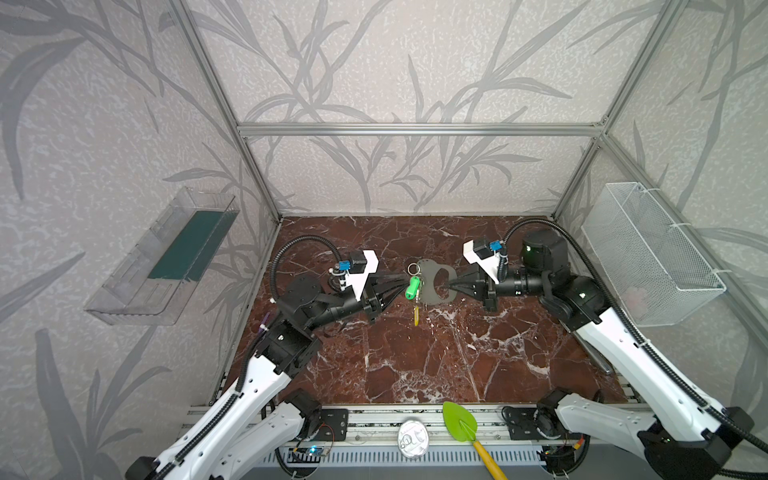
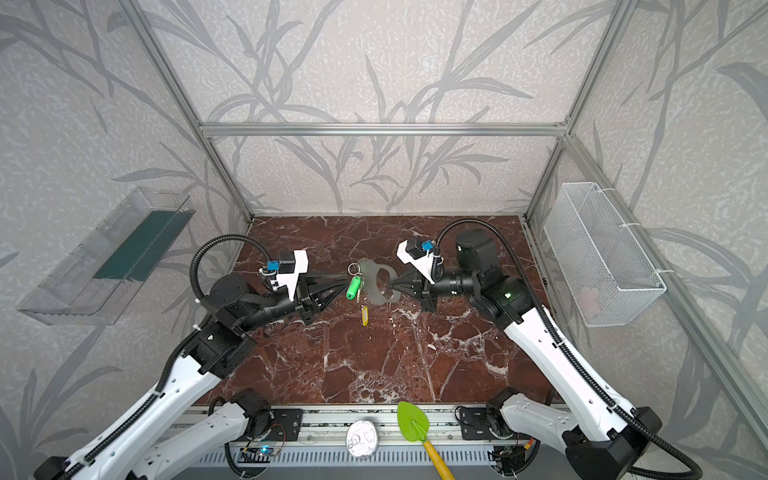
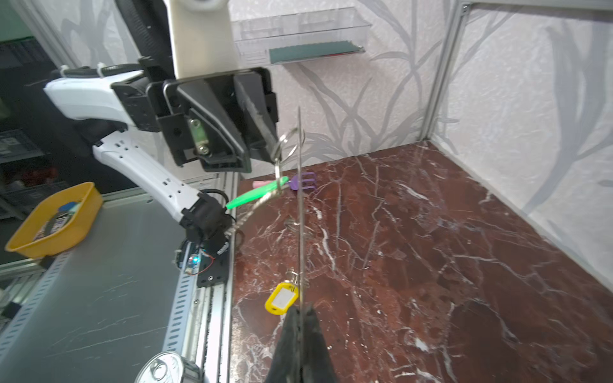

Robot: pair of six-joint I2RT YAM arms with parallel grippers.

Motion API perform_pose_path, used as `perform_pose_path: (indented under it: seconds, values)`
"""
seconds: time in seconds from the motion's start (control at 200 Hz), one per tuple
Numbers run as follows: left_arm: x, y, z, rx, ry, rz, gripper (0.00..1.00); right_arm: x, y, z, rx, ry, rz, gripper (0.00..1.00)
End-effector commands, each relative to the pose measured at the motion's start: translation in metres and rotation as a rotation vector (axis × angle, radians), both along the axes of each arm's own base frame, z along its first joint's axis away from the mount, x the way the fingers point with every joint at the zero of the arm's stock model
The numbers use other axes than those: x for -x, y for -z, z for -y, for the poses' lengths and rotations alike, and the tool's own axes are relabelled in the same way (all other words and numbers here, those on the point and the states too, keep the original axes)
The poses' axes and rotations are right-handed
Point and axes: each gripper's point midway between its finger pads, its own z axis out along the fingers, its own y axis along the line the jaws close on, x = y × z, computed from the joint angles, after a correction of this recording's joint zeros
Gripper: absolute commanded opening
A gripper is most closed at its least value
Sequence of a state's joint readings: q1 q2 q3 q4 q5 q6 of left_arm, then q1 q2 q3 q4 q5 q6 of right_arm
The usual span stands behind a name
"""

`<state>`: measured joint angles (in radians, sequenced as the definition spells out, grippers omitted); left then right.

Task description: Put the keys on the keyring

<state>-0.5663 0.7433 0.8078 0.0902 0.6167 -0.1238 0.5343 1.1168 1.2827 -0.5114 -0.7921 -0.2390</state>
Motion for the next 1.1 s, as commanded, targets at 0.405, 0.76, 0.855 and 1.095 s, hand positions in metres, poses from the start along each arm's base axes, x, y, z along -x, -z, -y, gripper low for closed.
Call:
perform_pose_path:
  seconds: [0.405,0.76,0.855,1.095]
  values:
    - [-0.062,0.072,-0.057,-0.214,-0.492,-0.186,0.34,-0.035,0.087,0.023,0.749,0.266,-0.119,0.00]
    - [-0.059,0.088,-0.050,-0.164,-0.453,-0.218,0.35,-0.041,0.088,0.023,0.783,0.281,-0.129,0.00]
    - [-0.057,0.094,-0.038,-0.112,-0.390,-0.251,0.35,-0.040,0.088,0.018,0.767,0.267,-0.134,0.00]
    - [-0.068,0.118,-0.017,-0.046,-0.329,-0.337,0.41,-0.035,0.083,0.010,0.714,0.227,-0.130,0.00]
